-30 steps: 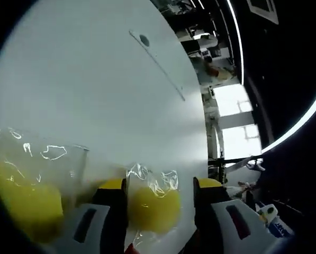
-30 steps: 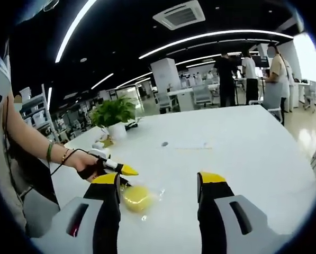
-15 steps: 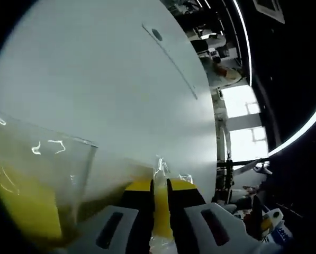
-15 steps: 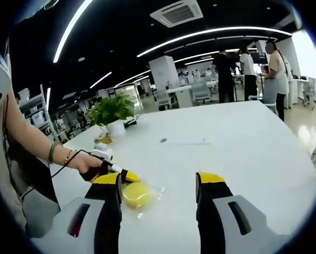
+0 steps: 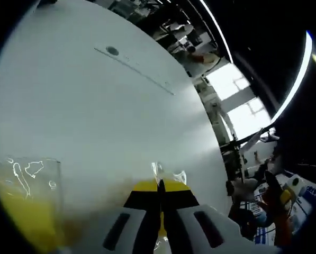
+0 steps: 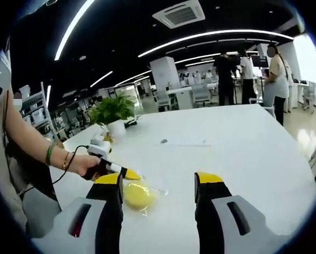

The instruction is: Compare the silicone blocks by pressing each to a similar depth, holding the contact briefly, and releasing to observe deformation and rebound differences across the visible hardness samples.

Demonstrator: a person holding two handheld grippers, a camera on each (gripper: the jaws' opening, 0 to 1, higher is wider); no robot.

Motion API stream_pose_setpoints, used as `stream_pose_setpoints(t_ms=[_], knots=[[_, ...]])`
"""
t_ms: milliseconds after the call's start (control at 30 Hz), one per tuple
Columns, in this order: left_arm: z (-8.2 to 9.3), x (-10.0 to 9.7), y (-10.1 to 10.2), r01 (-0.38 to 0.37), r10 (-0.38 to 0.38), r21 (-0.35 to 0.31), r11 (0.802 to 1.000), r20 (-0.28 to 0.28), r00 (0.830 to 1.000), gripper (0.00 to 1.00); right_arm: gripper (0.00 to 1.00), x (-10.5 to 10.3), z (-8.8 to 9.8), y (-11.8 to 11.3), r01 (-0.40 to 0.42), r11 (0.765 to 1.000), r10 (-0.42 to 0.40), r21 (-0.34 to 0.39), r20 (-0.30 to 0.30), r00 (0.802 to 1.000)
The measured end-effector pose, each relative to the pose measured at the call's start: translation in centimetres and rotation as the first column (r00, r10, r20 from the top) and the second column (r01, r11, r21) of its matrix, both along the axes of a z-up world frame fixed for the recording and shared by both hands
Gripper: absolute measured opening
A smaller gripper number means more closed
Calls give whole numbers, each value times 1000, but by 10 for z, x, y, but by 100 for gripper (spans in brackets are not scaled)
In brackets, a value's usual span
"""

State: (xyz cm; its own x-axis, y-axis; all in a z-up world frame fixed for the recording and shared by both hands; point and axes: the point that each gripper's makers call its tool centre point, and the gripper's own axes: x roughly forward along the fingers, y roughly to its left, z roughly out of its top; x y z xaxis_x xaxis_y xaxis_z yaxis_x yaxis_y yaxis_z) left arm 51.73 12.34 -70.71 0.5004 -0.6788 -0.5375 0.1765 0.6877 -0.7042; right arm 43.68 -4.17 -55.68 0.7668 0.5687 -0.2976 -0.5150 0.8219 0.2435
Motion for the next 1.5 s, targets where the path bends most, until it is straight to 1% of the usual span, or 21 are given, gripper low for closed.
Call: stream_pose_setpoints(t_ms=[33, 100, 200, 233, 300, 400, 533, 600, 667, 767, 833, 933, 967, 1000, 1100, 1133, 1233, 1300, 1333, 1367, 1500], knots=[[5, -2, -2, 25, -26, 19, 1000, 40, 999, 0, 50, -1, 2, 0, -1, 1000, 1, -1, 3, 1000], [11, -4, -4, 55, -58, 44, 998, 69, 996, 0, 50, -4, 5, 1, 0, 1000, 0, -5, 12, 1000], [24, -6, -6, 101, -115, 104, 989, 144, 983, 0, 50, -8, 6, 3, -2, 1000, 2, -24, 16, 1000], [32, -8, -9, 91, -103, 88, 992, 153, 983, 0, 50, -10, 8, 4, -5, 1000, 6, -30, 18, 1000], [41, -13, -10, 112, -122, 76, 991, 146, 982, 0, 50, -14, 12, 6, -7, 1000, 7, -29, 23, 1000], [55, -20, -12, 157, -173, 94, 983, 199, 965, 0, 50, -19, 17, 9, -10, 999, 11, -35, 30, 999], [78, -32, -15, 186, -200, 78, 979, 243, 949, 0, 51, -27, 23, 16, -25, 998, 27, -49, 41, 999], [85, -37, -13, 189, -209, 98, 977, 264, 941, 0, 53, -31, 25, 21, -43, 998, 45, -52, 40, 998], [92, -43, -11, 212, -246, 140, 967, 299, 922, 0, 56, -35, 29, 27, -61, 997, 63, -50, 42, 997], [103, -50, -8, 225, -267, 160, 961, 332, 905, 0, 56, -41, 32, 37, -95, 991, 99, -90, 44, 994], [112, -56, -4, 226, -273, 170, 959, 348, 897, 0, 57, -44, 33, 44, -124, 985, 130, -124, 47, 990], [122, -61, 6, 219, -268, 174, 960, 345, 899, 0, 58, -48, 31, 61, -179, 975, 186, -128, 42, 982], [127, -63, 12, 214, -263, 172, 962, 355, 897, 0, 59, -50, 29, 66, -200, 971, 205, -130, 33, 978], [130, -64, 15, 211, -260, 169, 963, 358, 897, 0, 59, -54, 24, 74, -242, 956, 248, -163, 13, 969], [146, -67, 30, 195, -244, 163, 967, 377, 893, 0, 60, -55, 22, 86, -291, 931, 300, -220, 10, 954], [154, -68, 36, 186, -239, 169, 968, 395, 887, 0, 60, -55, 23, 92, -311, 919, 324, -242, 12, 946], [173, -72, 50, 176, -235, 173, 969, 426, 874, 0, 62, -54, 33, 104, -332, 910, 348, -247, 22, 937], [187, -75, 60, 168, -233, 181, 969, 446, 864, 0, 62, -53, 42, 113, -356, 899, 378, -256, 42, 925], [196, -74, 65, 155, -224, 182, 971, 469, 854, 0, 62, -52, 46, 117, -365, 892, 390, -266, 46, 920], [199, -75, 67, 155, -224, 181, 971, 467, 855, 0, 62, -51, 50, 120, -375, 885, 403, -276, 53, 913], [224, -79, 80, 154, -230, 191, 969, 493, 839, 0, 62, -46, 62, 135, -421, 855, 460, -304, 69, 885]])
